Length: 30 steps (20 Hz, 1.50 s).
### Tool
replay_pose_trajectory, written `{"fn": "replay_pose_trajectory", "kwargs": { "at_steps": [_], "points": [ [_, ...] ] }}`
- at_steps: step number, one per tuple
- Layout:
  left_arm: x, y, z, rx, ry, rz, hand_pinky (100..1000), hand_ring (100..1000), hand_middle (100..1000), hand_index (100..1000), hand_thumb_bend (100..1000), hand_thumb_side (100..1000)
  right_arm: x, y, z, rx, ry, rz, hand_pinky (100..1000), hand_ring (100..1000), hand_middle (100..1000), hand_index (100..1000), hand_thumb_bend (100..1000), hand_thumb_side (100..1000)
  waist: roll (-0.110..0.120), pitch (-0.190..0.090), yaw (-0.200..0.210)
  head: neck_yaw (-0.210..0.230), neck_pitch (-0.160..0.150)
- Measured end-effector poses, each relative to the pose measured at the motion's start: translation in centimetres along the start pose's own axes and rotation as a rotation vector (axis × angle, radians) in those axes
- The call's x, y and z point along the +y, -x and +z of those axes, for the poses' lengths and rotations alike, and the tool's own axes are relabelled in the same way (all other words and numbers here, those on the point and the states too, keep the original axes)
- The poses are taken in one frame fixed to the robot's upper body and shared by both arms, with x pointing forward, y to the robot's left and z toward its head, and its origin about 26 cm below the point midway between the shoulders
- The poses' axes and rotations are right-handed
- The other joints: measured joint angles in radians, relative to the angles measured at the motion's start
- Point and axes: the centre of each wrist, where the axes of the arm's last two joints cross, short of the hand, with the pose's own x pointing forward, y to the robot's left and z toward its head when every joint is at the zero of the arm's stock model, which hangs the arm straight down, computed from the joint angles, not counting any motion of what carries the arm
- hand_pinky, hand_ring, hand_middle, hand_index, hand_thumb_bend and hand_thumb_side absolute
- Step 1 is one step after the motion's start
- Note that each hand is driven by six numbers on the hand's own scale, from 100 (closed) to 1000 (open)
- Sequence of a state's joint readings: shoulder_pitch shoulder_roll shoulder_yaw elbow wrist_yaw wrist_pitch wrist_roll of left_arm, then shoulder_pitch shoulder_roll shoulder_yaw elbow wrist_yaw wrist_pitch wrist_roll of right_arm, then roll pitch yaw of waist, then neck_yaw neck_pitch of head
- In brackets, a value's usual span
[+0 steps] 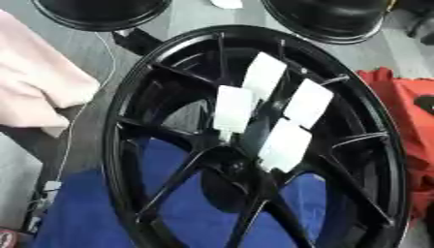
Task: Pull the pin out of the wheel hub.
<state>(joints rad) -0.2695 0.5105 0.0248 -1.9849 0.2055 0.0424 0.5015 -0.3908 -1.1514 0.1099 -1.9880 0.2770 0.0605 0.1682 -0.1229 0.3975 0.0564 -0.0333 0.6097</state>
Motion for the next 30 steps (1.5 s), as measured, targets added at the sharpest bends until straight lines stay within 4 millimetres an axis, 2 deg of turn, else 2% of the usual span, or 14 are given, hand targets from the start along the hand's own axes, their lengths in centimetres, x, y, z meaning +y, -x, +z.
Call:
{"fn": "replay_pose_trajectory", "kwargs": {
  "at_steps": [4,10,19,24,26,30],
  "points": [
    [-0.1,-0.1,0.0,0.001,0.011,0.004,905,584,513,655,100,633,-0.4,-1.1,-1.1,-0.071,-0.062,0.017,850,763,742,814,495,122,-0.009,-0.001,0.013,-0.023,-0.014],
    [-0.3,0.0,0.0,0.006,0.022,0.005,905,585,513,655,100,633,-0.8,-2.2,-2.1,-0.141,-0.114,0.038,861,778,750,817,508,100,-0.019,-0.002,0.023,-0.041,-0.016],
    [-0.4,-0.1,0.0,0.009,0.031,0.005,905,586,513,654,100,635,-0.7,-3.1,-2.8,-0.218,-0.180,0.049,856,780,757,823,509,100,-0.028,-0.002,0.028,-0.048,-0.013],
    [-0.4,-0.1,0.0,0.008,0.032,0.006,905,585,513,654,100,635,-0.7,-3.3,-3.0,-0.244,-0.198,0.047,834,765,756,825,508,106,-0.032,-0.002,0.033,-0.048,0.002],
    [-0.4,-0.1,0.0,0.008,0.032,0.006,905,585,513,654,100,635,-0.8,-3.5,-3.1,-0.245,-0.201,0.035,818,753,752,827,510,130,-0.033,-0.002,0.035,-0.048,0.005],
    [-0.4,-0.1,0.0,0.009,0.034,0.005,905,585,513,654,100,637,-0.8,-3.9,-3.5,-0.214,-0.193,-0.011,795,740,740,837,474,234,-0.034,-0.002,0.035,-0.048,0.014]
  ]
}}
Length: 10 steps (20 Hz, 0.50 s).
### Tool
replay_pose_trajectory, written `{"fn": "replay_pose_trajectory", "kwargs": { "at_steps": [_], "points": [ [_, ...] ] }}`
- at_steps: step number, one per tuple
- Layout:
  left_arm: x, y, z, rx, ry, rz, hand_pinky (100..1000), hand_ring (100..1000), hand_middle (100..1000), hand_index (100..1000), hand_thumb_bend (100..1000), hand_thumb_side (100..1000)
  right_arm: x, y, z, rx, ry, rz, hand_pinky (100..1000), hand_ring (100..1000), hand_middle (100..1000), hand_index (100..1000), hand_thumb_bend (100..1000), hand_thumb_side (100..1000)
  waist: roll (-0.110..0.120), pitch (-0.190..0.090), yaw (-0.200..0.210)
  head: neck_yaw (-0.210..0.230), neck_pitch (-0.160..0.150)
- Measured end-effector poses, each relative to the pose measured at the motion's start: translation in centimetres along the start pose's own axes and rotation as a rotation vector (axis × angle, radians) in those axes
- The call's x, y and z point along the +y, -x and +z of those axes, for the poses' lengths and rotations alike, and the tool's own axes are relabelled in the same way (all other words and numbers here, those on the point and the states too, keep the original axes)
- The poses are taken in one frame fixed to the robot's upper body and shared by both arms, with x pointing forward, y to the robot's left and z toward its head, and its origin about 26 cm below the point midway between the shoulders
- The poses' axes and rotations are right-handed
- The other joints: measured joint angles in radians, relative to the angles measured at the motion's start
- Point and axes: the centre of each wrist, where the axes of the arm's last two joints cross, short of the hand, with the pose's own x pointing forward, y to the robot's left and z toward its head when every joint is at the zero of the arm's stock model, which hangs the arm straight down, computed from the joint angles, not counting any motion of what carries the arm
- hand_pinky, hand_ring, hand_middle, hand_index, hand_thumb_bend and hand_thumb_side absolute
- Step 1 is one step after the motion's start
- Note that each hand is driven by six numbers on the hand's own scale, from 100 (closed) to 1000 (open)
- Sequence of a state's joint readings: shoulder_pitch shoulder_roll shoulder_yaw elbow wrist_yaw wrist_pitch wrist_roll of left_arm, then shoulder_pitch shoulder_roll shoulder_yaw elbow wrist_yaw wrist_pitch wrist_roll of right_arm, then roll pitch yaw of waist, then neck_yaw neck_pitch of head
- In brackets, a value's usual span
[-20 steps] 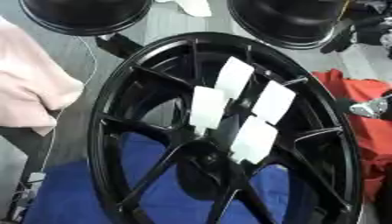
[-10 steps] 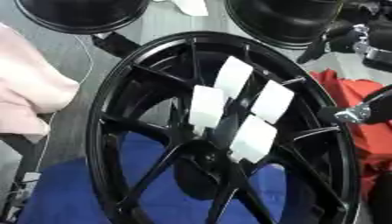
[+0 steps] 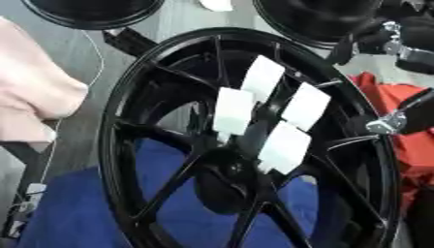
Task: Pull the pin out of the wheel hub.
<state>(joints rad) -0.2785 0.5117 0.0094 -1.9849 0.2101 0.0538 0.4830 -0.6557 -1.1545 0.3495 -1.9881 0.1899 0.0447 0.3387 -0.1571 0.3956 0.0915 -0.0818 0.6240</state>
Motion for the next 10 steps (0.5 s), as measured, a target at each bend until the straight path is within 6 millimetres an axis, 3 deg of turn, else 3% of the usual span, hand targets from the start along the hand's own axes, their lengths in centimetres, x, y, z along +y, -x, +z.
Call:
{"fn": "replay_pose_trajectory", "kwargs": {
  "at_steps": [10],
  "points": [
    [0.06,0.10,0.12,0.008,0.003,-0.004,904,586,513,654,100,637,0.21,-0.71,-0.86,0.080,0.032,-0.114,746,695,726,843,335,398,-0.002,-0.011,-0.011,0.001,0.017]
  ]
}}
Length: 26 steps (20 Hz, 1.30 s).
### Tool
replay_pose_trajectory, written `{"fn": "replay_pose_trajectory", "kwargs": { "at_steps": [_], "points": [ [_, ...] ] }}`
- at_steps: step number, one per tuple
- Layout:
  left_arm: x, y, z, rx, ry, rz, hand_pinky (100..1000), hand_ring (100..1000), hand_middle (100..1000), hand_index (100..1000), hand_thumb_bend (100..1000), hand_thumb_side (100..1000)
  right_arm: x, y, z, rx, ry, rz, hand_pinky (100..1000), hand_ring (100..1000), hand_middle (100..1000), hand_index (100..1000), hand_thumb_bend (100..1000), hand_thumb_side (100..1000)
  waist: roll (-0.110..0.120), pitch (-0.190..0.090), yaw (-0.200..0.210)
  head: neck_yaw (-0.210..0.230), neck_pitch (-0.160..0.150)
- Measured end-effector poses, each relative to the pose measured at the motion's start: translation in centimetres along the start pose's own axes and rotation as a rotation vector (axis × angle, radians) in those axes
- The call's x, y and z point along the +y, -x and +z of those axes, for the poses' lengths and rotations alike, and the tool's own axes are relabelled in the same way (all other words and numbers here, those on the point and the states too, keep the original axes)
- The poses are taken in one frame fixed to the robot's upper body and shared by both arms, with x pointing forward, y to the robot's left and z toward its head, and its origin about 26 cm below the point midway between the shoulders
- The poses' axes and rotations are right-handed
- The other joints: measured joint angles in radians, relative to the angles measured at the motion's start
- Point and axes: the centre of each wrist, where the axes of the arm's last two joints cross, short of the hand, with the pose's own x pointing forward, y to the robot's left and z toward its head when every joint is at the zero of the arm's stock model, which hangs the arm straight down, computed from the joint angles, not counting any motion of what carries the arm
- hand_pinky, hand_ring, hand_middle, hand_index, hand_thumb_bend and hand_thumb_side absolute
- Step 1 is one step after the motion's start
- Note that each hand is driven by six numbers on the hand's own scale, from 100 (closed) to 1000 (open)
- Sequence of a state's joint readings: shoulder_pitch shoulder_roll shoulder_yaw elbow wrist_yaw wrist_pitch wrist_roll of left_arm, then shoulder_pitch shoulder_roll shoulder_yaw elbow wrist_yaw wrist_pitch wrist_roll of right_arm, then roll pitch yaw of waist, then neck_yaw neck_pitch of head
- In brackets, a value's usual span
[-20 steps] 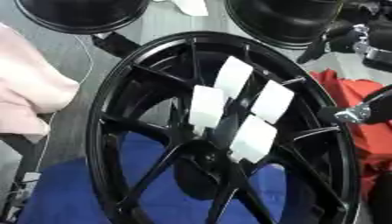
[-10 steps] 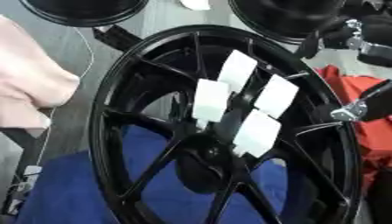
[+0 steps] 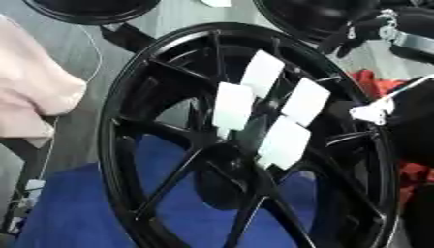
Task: Pull the pin out of the wheel hub.
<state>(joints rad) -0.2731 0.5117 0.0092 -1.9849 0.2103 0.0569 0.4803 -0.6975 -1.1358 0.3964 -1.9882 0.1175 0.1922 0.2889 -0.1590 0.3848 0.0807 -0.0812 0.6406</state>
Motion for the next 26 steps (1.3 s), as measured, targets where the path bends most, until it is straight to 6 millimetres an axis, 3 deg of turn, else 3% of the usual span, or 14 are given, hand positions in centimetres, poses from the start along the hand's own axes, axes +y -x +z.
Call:
{"fn": "replay_pose_trajectory", "kwargs": {
  "at_steps": [17,26],
  "points": [
    [0.2,0.3,0.4,0.026,0.001,-0.002,904,588,515,654,100,638,0.6,-1.2,-1.3,0.046,-0.039,-0.177,702,664,719,842,307,502,0.005,-0.041,-0.032,0.007,0.037],
    [0.2,0.3,0.4,0.031,0.001,-0.003,904,588,515,653,100,639,0.8,-1.7,-1.7,0.027,-0.085,-0.227,692,664,723,848,320,529,0.009,-0.045,-0.040,0.013,0.061]
  ]
}}
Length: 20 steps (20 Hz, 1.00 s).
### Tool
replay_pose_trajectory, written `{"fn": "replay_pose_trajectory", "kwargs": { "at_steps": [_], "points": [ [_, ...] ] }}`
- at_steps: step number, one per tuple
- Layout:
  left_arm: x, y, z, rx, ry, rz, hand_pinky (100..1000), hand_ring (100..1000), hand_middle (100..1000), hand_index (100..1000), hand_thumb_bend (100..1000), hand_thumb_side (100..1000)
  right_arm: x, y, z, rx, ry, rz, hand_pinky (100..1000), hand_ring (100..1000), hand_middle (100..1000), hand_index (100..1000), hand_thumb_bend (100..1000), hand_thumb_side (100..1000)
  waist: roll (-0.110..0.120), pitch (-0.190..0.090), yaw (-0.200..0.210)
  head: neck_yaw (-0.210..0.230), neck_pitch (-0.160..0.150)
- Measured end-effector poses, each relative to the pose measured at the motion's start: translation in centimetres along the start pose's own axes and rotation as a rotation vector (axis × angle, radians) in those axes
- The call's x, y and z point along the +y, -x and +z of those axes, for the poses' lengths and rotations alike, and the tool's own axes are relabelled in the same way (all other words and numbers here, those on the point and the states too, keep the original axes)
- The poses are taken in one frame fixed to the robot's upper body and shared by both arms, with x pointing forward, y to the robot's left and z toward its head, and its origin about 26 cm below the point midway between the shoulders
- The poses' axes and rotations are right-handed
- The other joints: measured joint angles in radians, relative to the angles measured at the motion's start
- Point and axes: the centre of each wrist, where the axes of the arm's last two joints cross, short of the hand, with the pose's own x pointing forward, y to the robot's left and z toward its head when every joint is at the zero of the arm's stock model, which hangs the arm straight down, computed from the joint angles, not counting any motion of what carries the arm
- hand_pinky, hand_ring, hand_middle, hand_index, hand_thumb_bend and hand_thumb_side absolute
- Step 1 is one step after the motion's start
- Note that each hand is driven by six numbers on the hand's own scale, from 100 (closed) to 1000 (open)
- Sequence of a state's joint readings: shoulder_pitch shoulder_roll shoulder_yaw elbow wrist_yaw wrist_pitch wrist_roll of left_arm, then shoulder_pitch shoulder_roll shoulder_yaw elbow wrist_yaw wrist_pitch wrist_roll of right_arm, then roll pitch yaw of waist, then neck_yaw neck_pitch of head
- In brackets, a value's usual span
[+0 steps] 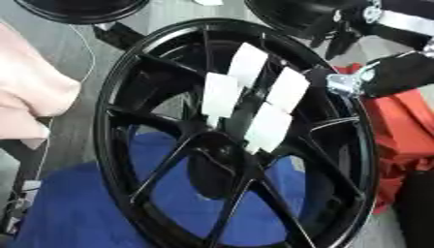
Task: Pull the pin out of the wheel hub.
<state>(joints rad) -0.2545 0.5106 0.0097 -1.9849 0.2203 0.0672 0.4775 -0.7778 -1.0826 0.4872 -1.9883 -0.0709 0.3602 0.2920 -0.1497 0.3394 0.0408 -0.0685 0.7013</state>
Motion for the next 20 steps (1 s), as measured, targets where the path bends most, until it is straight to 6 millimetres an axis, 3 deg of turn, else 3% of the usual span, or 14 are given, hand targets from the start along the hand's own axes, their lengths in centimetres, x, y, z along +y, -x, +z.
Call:
{"fn": "replay_pose_trajectory", "kwargs": {
  "at_steps": [5,20],
  "points": [
    [0.0,0.0,0.0,0.002,-0.001,-0.001,904,588,514,653,100,641,0.0,-0.5,-0.4,-0.011,-0.014,-0.008,696,675,733,857,349,467,0.000,0.000,-0.007,-0.001,0.001],
    [0.0,0.0,0.0,0.005,-0.001,-0.002,904,589,515,653,100,643,0.6,-1.6,-1.5,0.049,-0.050,-0.037,704,715,759,861,380,475,0.001,0.006,-0.017,-0.018,0.000]
  ]
}}
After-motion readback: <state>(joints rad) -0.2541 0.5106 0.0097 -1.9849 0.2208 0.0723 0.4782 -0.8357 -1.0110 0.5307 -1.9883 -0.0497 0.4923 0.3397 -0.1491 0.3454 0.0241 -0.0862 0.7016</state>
